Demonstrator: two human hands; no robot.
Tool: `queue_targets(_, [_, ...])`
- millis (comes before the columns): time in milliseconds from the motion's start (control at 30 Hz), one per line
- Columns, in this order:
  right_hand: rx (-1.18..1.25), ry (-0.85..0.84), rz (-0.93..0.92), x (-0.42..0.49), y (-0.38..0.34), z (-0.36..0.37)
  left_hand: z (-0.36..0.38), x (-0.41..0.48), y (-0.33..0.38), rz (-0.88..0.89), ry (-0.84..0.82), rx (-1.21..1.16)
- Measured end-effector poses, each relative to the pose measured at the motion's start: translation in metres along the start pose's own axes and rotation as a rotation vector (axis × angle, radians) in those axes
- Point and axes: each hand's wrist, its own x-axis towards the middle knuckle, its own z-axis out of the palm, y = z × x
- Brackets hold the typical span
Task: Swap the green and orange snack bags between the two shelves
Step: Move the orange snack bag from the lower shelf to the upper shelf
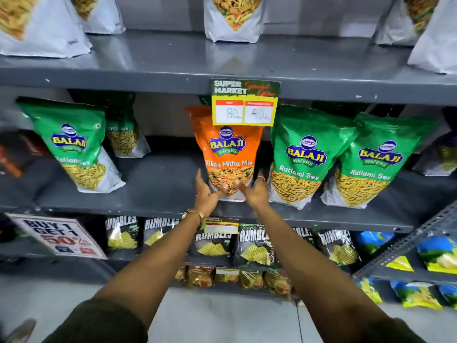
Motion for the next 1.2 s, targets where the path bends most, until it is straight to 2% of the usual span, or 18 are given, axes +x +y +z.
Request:
queue_targets(67, [0.017, -0.031, 0.023, 0.006, -0.005, 0.001, -0.005, 0.000, 0.005, -0.020, -0.096, -0.016])
queue_targets(100, [0.018, -0.028, 0.027, 0.009, -0.006, 0.003, -0.008, 0.001, 0.005, -0.021, -0.090, -0.004])
queue_targets(400, [0.015, -0.078, -0.076, -0.021, -0.016, 0.049, -0.063, -0.019, -0.015, -0.031, 0.175, 0.124])
queue_targets(767, [-0.043, -0.190, -0.262, -0.114, -0.026, 0.072, -0.127, -0.137, -0.005, 0.053, 0.303, 0.032])
queue_targets(1000, [-0.201, -0.181, -0.530, -0.171, -0.091, 0.040, -0.166, -0.182, 0.061, 0.264, 0.360, 0.058])
queue_targets(1200, [-0.198, 0.070, -0.751, -0.194, -0.170, -0.014, -0.179, -0.184, 0.160, 0.545, 0.390, 0.081])
